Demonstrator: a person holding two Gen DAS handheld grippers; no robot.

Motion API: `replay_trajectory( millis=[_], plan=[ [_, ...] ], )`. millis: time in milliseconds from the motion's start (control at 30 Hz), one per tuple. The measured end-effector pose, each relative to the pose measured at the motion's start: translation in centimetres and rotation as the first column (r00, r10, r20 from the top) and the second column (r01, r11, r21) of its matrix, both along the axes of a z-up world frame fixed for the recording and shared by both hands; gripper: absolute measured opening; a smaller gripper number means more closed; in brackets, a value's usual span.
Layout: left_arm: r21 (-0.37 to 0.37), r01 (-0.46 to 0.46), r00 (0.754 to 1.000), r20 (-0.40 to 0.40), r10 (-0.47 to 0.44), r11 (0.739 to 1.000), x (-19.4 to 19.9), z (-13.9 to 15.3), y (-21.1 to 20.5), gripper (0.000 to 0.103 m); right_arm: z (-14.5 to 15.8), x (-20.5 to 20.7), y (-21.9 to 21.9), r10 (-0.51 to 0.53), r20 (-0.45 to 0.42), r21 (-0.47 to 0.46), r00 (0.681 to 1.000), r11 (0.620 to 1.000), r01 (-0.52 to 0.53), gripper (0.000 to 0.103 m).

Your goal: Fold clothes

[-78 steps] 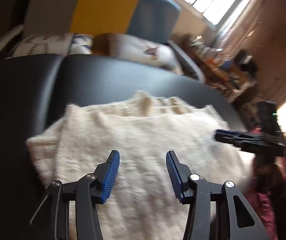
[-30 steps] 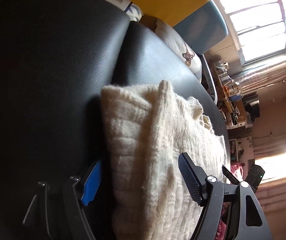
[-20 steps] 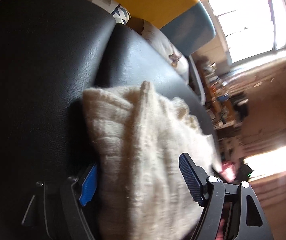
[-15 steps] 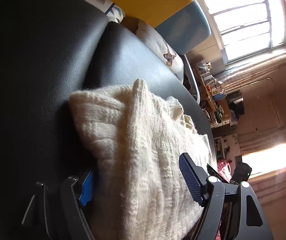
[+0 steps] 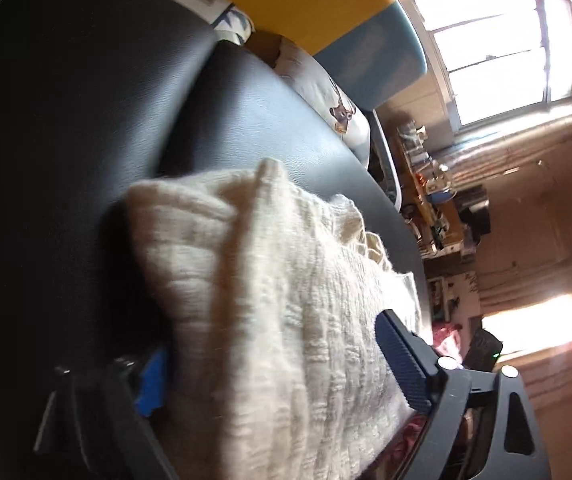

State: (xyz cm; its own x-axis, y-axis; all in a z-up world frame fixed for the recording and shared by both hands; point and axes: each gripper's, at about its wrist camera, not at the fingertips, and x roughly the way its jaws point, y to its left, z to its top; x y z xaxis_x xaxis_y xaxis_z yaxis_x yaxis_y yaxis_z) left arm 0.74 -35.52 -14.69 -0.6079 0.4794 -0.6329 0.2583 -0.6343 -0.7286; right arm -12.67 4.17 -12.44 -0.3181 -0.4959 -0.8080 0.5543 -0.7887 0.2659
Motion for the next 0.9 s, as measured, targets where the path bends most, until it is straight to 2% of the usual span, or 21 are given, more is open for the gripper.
replay_trajectory(
  millis=[67,133,167,200,267,433,500,533,633,800,900],
  plan=[
    [-0.061,0.008,1.0,-0.003,-0.009,0.998,-0.2,0.2,0.7,0.091,1.0,-0.2,1.0,0.004,-0.007,-0.003,1.0,1.0,-0.004,0.047],
    [-0.129,0.027,1.0,0.006,-0.027,0.991,0.0,0.3,1.1,0.065,1.9,-0.4,2.1,0.021,-0.024,0.015,0.999,1.0,-0.021,0.047],
    [-0.141,0.026,0.999,0.027,-0.023,0.99,0.0,0.0,0.9,0.043,2.1,-0.6,2.6,0.032,-0.023,0.02,0.999,0.999,-0.032,0.047],
    [-0.117,0.02,0.999,0.038,-0.016,0.993,0.1,-0.4,0.3,0.034,2.3,-0.8,3.1,0.041,-0.021,0.027,0.999,0.999,-0.041,0.047],
    [-0.05,0.003,0.999,0.041,-0.001,0.999,0.7,-1.2,-0.9,0.029,2.3,-1.3,3.6,0.052,-0.022,0.062,0.998,0.997,-0.051,0.047],
    [-0.078,-0.002,1.0,0.029,0.004,0.997,1.3,-0.9,-0.4,0.025,0.8,-3.5,3.9,0.083,0.043,0.118,0.996,0.989,-0.088,0.047],
    [-0.052,-0.016,0.999,0.027,0.017,0.999,1.1,-1.0,-0.3,0.026,0.1,-4.0,3.8,0.105,0.073,0.143,0.992,0.983,-0.114,0.047],
    [-0.014,-0.029,0.999,0.032,0.029,0.999,1.1,-1.4,-0.6,0.027,-0.1,-4.1,3.7,0.113,0.082,0.157,0.99,0.98,-0.125,0.047],
    [0.044,-0.055,0.998,0.037,0.053,0.998,0.8,-1.7,-0.9,0.03,0.2,-4.1,3.5,0.116,0.083,0.175,0.99,0.976,-0.129,0.047],
    [0.108,-0.089,0.996,0.041,0.085,0.99,0.5,-1.3,-1.9,0.061,1.9,-3.1,2.6,0.179,0.036,0.181,0.983,0.966,-0.182,0.047],
    [0.119,-0.085,0.996,0.045,0.08,0.989,0.0,-1.1,-2.1,0.066,0.7,-3.0,1.9,0.197,0.075,0.213,0.978,0.955,-0.208,0.047]
  ],
)
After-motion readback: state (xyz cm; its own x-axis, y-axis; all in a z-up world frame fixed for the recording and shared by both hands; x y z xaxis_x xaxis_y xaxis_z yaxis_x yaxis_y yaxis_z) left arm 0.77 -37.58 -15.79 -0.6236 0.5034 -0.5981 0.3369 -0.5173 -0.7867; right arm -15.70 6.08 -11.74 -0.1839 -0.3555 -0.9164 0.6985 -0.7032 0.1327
